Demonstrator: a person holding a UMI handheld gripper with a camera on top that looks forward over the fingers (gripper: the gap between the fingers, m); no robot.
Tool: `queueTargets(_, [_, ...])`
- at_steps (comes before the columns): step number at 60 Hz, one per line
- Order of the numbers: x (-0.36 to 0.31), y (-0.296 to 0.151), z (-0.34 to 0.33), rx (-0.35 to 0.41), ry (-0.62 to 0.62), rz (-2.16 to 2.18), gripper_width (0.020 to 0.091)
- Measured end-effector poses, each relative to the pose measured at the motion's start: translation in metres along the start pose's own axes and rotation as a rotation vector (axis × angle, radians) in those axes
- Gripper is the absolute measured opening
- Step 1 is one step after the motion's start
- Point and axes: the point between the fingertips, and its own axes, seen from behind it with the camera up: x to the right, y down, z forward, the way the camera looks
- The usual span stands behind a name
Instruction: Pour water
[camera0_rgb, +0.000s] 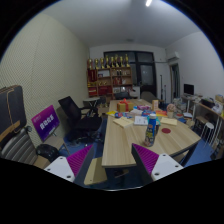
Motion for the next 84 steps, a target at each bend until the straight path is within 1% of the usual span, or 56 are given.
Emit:
queueTargets(3, [0.009,0.001,0.002,0.0,0.011,-0.014,0.0832])
queueTargets(9, [0.022,-0.001,0.0,0.023,0.021,-0.014,0.0817])
queueTargets(12, [0.033,0.003,0.003,0.013,0.036,-0.011,0.0815])
queueTargets(16, [0.065,0.012,0.011,0.002,0.076,-0.024,0.0815])
queueTargets(17, [0.076,0.008,0.018,0.0,0.089,-0.028,0.0815])
queueTargets(21, [0.107,0.008,0.036,0.014,0.126,-0.042,0.0811])
queueTargets(25, [0.134,0.011,0.065,0.016,0.143,-0.062,0.0804])
queueTargets(37, [0.201,0.024,0.199,0.016,0.134,-0.068,0.081])
queueTargets(44, [0.234,0.033,0.264,0.016,0.144,-0.026,0.0808])
queueTargets(48, [0.249,0.041,0.292,0.003,0.138,-0.007,0.0808])
queueTargets(55, [0.259,0.048,0.329,0.007,0.103,-0.002,0.0817])
queueTargets(63, [0.264,0.043,0.367,0.038,0.092,-0.052,0.0817])
queueTargets(65, [0.262,0.045,0.375,0.035,0.084,-0.064,0.081])
queueTargets(68, [0.262,0.057,0.385,0.003,0.071,-0.097,0.0659])
queueTargets(69, [0.263,0.054,0.387,0.021,0.079,-0.112,0.064])
queueTargets(73, [0.264,0.048,0.392,0.061,0.093,-0.146,0.0625])
queueTargets(77, [0.259,0.048,0.394,0.048,0.077,-0.163,0.0616])
queueTargets(81, [0.262,0.049,0.398,0.015,0.051,-0.136,0.0582])
queueTargets(84, [0.261,0.053,0.397,-0.041,0.042,-0.089,0.0559])
